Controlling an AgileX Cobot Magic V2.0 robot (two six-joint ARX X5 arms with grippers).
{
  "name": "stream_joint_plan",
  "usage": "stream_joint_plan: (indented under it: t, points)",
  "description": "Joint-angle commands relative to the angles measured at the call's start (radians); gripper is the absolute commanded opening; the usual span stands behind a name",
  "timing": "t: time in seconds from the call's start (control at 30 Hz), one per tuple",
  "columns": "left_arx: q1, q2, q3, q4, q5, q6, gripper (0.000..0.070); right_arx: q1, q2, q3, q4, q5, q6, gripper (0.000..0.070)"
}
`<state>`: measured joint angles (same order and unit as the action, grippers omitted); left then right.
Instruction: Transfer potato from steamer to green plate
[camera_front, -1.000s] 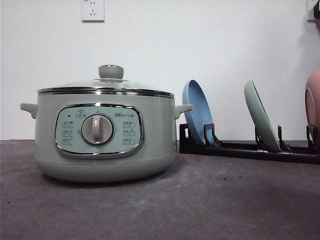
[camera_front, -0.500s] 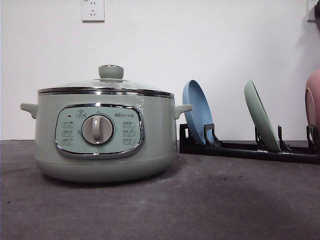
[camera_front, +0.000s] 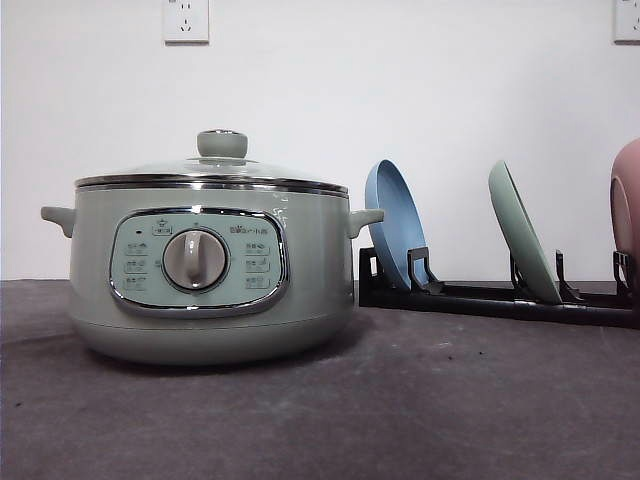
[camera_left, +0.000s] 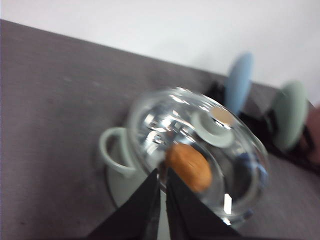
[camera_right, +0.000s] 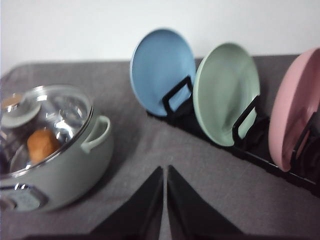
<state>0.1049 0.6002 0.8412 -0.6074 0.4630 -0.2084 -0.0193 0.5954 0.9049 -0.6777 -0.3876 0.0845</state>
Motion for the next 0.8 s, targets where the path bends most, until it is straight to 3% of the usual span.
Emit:
stream_joint_plan:
  t: [0.0, 0.27, 0.5, 0.57, 0.63, 0.7, 0.77]
  points:
    - [-0.012, 0.033, 0.054, -0.033, 0.031, 0.076, 0.0010, 0.010, 0.036, 0.047, -0.026, -0.009, -0.067, 0.0000]
    - [-0.105, 0.146, 0.185, -0.215, 0.084, 0.196, 0.0009, 0.098, 0.161, 0.193, -0.211, -0.008, -0.153, 0.0000]
    - [-0.147, 0.151, 0.196, -0.208, 0.084, 0.197, 0.0027, 0.144, 0.182, 0.214, -0.242, -0.003, -0.171, 0.0000]
    - [-0.147, 0.151, 0.196, -0.208, 0.083, 0.197, 0.0072, 0.144, 0.181, 0.214, -0.242, -0.001, -0.169, 0.0045]
    - [-0.147, 0.151, 0.196, -0.208, 0.084, 0.196, 0.0248, 0.144, 0.181, 0.214, -0.242, 0.004, -0.162, 0.0248]
    - [-0.147, 0.151, 0.196, -0.208, 0.084, 0.196, 0.0480, 0.144, 0.181, 0.214, -0.242, 0.003, -0.151, 0.0471]
    - [-0.147, 0.151, 0.196, -0.208, 0.084, 0.196, 0.0621, 0.144, 0.181, 0.214, -0.242, 0.003, -0.147, 0.0566]
